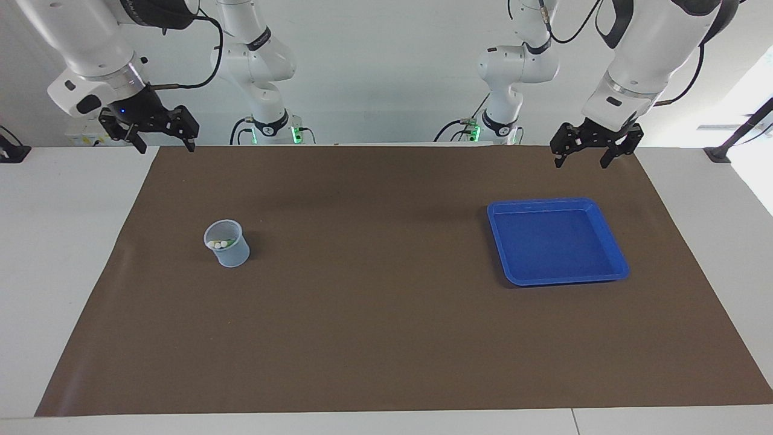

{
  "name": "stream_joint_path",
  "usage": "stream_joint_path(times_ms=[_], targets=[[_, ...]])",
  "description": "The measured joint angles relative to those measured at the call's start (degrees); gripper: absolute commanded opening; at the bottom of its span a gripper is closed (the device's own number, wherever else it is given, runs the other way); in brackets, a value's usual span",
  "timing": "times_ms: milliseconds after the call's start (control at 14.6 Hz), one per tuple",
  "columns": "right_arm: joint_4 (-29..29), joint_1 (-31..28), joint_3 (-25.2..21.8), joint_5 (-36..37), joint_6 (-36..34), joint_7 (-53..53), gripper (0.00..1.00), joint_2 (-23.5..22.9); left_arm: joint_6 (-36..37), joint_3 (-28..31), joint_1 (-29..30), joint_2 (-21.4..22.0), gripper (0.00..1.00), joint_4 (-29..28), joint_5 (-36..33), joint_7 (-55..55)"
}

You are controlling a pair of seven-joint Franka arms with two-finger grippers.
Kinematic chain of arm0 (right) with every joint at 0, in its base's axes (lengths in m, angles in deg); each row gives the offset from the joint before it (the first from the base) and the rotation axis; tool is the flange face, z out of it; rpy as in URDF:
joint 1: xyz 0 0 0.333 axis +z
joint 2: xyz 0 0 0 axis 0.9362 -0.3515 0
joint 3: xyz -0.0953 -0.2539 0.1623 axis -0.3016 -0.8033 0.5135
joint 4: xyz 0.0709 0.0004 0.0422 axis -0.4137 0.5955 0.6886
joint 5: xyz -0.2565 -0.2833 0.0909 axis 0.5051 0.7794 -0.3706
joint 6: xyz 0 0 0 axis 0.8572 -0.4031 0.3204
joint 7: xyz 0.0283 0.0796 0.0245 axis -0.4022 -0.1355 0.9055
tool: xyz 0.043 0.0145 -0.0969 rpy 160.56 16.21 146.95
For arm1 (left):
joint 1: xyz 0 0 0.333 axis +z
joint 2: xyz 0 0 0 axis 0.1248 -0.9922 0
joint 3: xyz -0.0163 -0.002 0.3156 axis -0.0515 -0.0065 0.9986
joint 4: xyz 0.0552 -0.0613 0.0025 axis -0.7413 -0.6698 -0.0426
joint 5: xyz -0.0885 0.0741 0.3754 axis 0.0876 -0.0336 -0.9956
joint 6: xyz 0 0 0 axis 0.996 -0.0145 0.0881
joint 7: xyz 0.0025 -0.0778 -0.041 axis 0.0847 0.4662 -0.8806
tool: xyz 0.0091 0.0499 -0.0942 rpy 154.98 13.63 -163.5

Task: Right arm passes pens to left for tray arrangement
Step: 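Move the right gripper toward the white pen cup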

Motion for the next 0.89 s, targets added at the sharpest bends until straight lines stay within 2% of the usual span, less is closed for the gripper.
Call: stream_joint_path(times_ms=[684, 889], targets=[[0.4, 0.2, 0.1, 0.0, -1.3, -0.2, 1.0, 0.2, 0.0, 0.0, 0.0, 0.0, 1.0, 0.0, 0.0, 0.0], [0.8, 0.2, 0.2, -2.7, -1.7, 6.5, 1.0, 0.4, 0.0, 0.0, 0.0, 0.0, 1.0, 0.0, 0.0, 0.0]])
